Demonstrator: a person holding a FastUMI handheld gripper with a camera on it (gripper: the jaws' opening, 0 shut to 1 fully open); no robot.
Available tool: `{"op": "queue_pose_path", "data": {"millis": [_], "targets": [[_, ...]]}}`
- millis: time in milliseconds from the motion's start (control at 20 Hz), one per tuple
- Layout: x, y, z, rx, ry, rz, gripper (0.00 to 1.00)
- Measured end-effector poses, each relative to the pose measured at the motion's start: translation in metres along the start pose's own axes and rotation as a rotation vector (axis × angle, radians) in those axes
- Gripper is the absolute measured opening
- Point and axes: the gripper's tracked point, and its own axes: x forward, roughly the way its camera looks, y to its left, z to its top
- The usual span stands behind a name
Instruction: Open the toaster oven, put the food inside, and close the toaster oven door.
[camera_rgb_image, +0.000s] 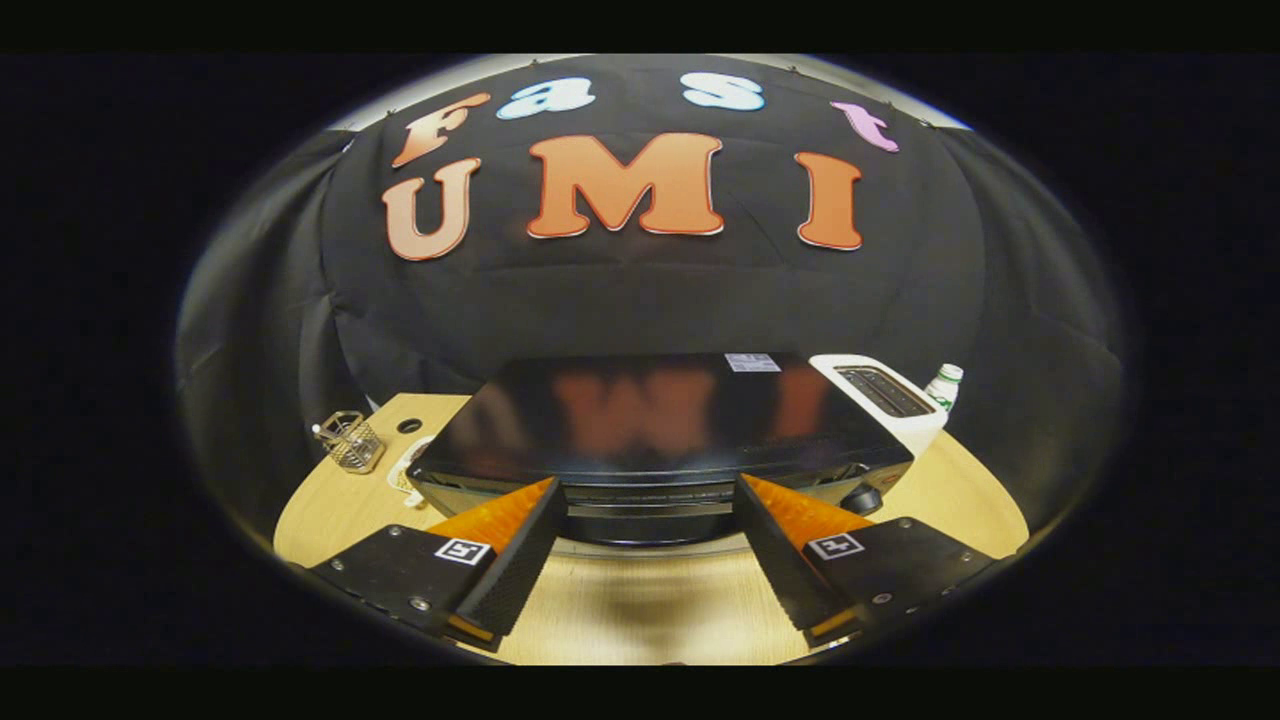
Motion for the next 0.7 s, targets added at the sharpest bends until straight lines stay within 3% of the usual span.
{"op": "queue_pose_path", "data": {"millis": [700], "targets": [[-0.049, -0.004, -0.049, -0.018, 0.094, 0.011, 0.99]]}}
